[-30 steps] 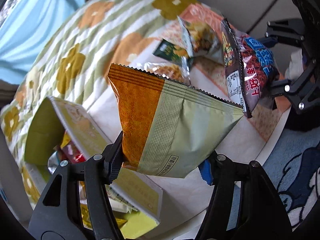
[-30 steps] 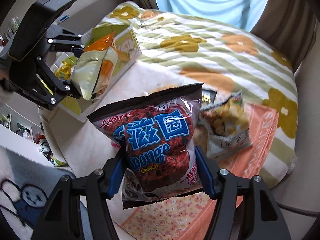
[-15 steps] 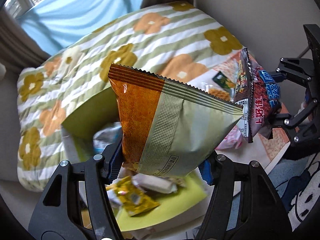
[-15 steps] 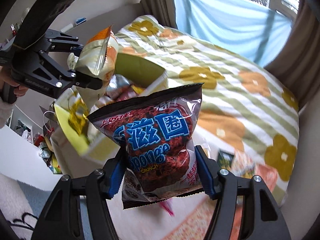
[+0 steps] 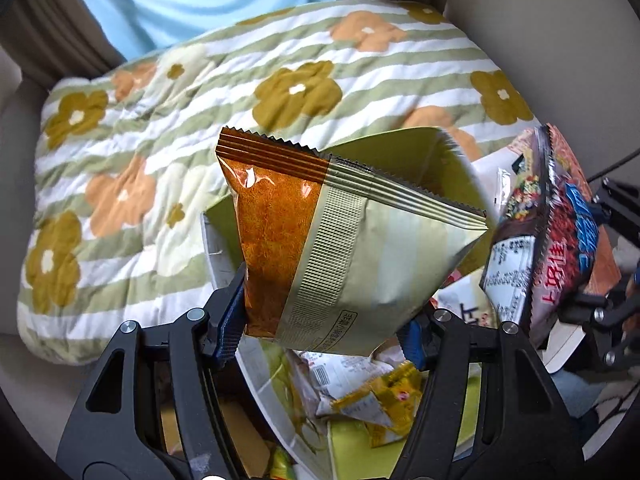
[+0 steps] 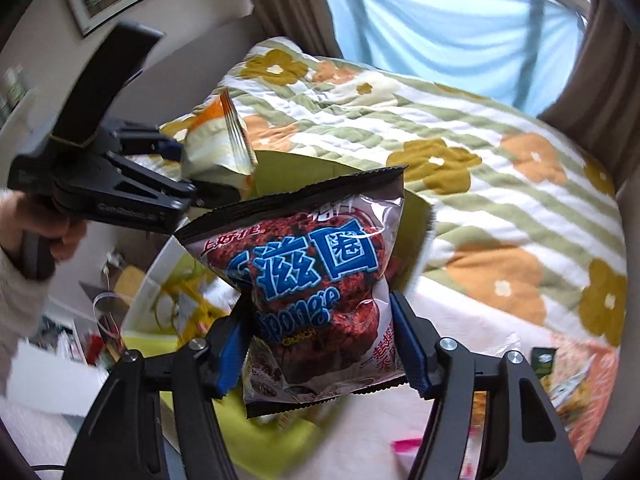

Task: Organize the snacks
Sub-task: 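Carry the orange-green packet and red-blue bag to the box and release them, then grasp the pink candy bag with the left tool while the right tool grasps the waffle packet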

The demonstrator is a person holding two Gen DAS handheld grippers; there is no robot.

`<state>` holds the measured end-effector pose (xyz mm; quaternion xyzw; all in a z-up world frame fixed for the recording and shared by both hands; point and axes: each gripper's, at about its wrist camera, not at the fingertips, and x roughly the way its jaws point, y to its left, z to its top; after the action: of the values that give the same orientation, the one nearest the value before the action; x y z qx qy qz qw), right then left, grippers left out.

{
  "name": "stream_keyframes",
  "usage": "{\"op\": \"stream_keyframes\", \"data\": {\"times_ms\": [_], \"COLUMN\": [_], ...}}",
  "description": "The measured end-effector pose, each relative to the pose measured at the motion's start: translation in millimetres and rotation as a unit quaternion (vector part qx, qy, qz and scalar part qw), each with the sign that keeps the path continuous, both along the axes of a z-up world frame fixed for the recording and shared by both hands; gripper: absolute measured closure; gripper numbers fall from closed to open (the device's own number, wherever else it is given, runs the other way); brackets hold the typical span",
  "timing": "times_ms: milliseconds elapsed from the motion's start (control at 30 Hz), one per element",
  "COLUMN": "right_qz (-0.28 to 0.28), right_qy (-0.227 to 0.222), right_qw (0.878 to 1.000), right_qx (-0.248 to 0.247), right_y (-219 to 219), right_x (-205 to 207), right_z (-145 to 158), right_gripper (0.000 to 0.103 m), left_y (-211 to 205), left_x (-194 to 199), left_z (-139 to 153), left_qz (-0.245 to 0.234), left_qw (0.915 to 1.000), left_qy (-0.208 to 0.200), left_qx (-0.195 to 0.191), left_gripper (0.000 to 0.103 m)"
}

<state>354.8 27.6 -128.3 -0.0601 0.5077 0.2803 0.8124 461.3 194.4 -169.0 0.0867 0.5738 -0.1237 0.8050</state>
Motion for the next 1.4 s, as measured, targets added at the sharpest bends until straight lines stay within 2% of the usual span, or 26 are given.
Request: {"op": "stream_keyframes", "data": {"times_ms": [100,300,433,567,800,967,1167,1200,1233,1300,1400], "right_qz": [-0.011,-0.032,-0.043,-0.058,-0.076,-0.072,-0.066,-0.062,-0.057,-0.047,-0.042], "right_qy": [-0.001,0.003,0.002,-0.004,0.0,0.011,0.023,0.025,0.022,0.001,-0.021], "right_qw": [1.0,0.999,0.999,0.998,0.997,0.997,0.998,0.998,0.998,0.999,0.999], "right_qx": [-0.009,-0.012,-0.001,-0.005,0.004,0.008,0.008,0.002,-0.008,-0.02,-0.009], "right_y": [12,10,2,-4,-9,-1,15,18,22,24,22], "right_x": [3,5,5,0,5,16,24,25,23,17,4], "right_z": [-2,-5,0,6,11,3,-11,-14,-17,-15,-10], "right_gripper": [0.042,0.042,0.042,0.042,0.042,0.042,0.04,0.036,0.025,0.013,0.006], "left_y": [9,9,14,15,22,29,38,40,41,42,42], "left_x": [9,12,10,4,-19,-48,-71,-75,-78,-86,-96], "left_z": [-19,-28,-24,-16,-5,6,8,8,8,8,8], "left_qz": [0.02,0.03,0.068,0.079,0.113,0.132,0.158,0.161,0.164,0.167,0.171], "left_qw": [0.9996,0.9993,0.9975,0.9957,0.9907,0.9862,0.9815,0.9808,0.9804,0.9798,0.979], "left_qy": [0.018,0.012,-0.002,-0.021,-0.045,-0.079,-0.09,-0.091,-0.092,-0.095,-0.095], "left_qx": [0.012,0.019,-0.015,-0.043,-0.062,-0.06,-0.061,-0.06,-0.059,-0.056,-0.058], "left_gripper": [0.043,0.04,0.02,0.009,0.009,0.009,0.009,0.009,0.009,0.009,0.009]}}
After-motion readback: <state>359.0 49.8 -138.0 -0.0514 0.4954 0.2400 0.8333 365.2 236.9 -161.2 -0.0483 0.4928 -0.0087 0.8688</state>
